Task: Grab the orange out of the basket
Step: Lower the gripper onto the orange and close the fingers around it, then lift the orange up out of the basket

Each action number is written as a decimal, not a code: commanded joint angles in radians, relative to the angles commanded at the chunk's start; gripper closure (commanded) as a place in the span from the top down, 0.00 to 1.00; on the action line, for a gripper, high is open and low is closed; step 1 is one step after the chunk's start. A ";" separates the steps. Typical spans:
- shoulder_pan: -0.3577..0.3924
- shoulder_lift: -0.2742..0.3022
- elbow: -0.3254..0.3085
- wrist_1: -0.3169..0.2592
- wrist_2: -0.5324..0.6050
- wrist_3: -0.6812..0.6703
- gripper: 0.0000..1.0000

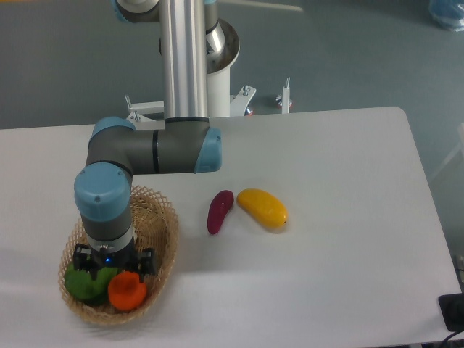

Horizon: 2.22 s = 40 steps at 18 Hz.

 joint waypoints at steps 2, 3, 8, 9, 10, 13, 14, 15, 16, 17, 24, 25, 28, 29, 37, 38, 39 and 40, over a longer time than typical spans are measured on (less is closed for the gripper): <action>0.000 -0.014 0.003 0.002 0.012 -0.003 1.00; 0.000 -0.018 0.003 0.000 0.014 -0.006 1.00; 0.000 -0.037 0.014 0.002 0.015 -0.008 1.00; 0.000 -0.041 0.017 0.002 0.015 -0.015 1.00; 0.000 -0.048 0.024 0.002 0.023 -0.026 1.00; 0.000 -0.058 0.037 0.002 0.035 -0.034 1.00; 0.000 -0.060 0.038 0.002 0.041 -0.034 1.00; 0.000 -0.060 0.037 0.002 0.046 -0.034 1.00; 0.000 -0.061 0.038 0.002 0.048 -0.034 0.96; 0.000 -0.061 0.038 0.002 0.046 -0.037 0.88; 0.000 -0.035 0.035 0.000 0.034 -0.046 0.70; 0.000 -0.023 0.034 0.000 0.031 -0.041 0.70; 0.018 0.035 0.025 0.002 -0.040 -0.026 0.70; 0.037 0.047 0.023 0.002 -0.040 -0.023 0.71; 0.176 0.156 -0.070 -0.005 0.041 0.142 0.71; 0.202 0.170 -0.081 -0.006 0.046 0.203 0.71; 0.237 0.181 -0.106 -0.006 0.054 0.268 0.71; 0.254 0.192 -0.121 -0.006 0.057 0.312 0.71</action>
